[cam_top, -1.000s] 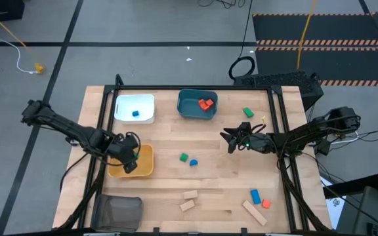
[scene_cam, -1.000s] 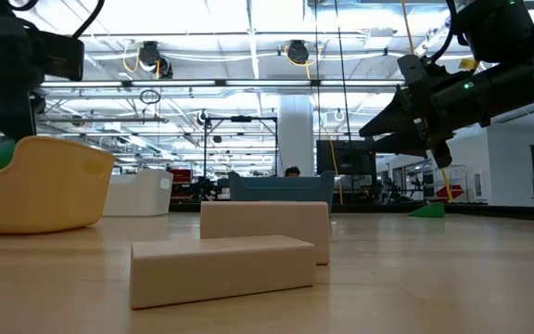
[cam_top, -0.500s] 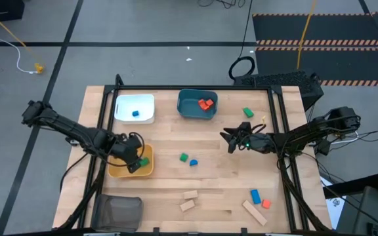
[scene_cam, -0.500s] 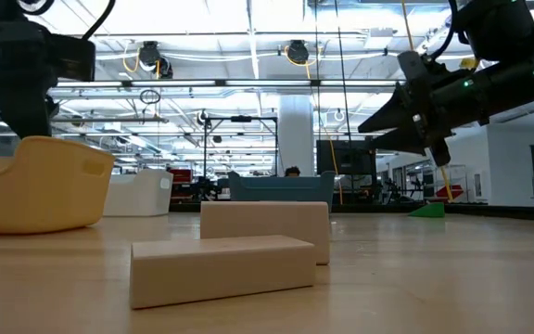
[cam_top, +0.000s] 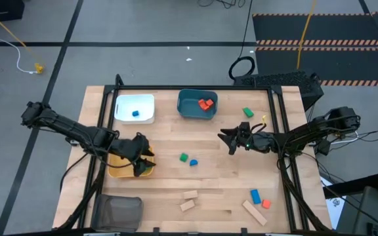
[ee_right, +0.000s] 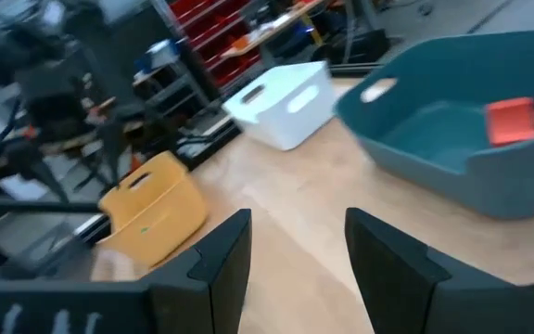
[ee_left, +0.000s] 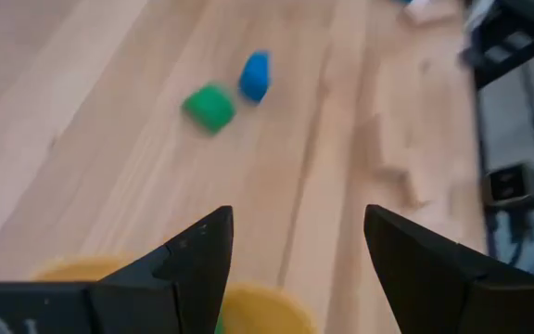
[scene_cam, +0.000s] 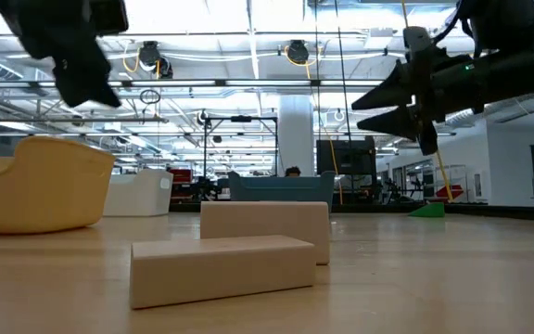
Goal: Sort & place blocks by color
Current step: Put the top left brown wooden block into the black bin
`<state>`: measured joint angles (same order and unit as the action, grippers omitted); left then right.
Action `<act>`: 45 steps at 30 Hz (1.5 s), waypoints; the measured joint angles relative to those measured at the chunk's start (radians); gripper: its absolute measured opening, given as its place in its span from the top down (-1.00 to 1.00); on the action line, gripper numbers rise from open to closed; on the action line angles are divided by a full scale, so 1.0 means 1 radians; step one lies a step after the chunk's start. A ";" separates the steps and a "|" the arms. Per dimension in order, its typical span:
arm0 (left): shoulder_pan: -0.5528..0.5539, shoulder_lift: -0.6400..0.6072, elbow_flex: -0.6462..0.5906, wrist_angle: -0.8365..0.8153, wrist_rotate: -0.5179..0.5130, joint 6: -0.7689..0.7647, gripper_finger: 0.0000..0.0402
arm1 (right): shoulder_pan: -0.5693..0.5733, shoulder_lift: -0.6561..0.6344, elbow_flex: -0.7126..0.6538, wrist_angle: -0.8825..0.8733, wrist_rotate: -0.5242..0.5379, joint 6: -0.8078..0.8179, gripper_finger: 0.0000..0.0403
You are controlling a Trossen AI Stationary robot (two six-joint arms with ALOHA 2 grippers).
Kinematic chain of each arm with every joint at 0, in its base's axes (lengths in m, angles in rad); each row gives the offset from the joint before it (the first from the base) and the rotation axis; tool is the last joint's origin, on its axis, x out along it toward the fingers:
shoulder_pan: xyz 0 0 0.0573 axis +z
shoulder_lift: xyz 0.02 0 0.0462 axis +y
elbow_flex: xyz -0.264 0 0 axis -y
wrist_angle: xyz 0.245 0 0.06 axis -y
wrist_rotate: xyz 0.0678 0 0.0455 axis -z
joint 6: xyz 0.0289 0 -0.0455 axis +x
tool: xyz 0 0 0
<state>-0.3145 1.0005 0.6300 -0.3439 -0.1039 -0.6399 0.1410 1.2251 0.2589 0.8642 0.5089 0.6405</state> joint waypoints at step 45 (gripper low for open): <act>-0.088 0.138 0.000 0.287 -0.018 0.081 -0.21 | 0.307 0.575 0.572 -0.138 -0.215 -0.138 0.17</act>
<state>-0.4024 1.1389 0.6296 -0.0565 -0.1220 -0.5591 0.4476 1.8000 0.8309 0.7259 0.2941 0.5025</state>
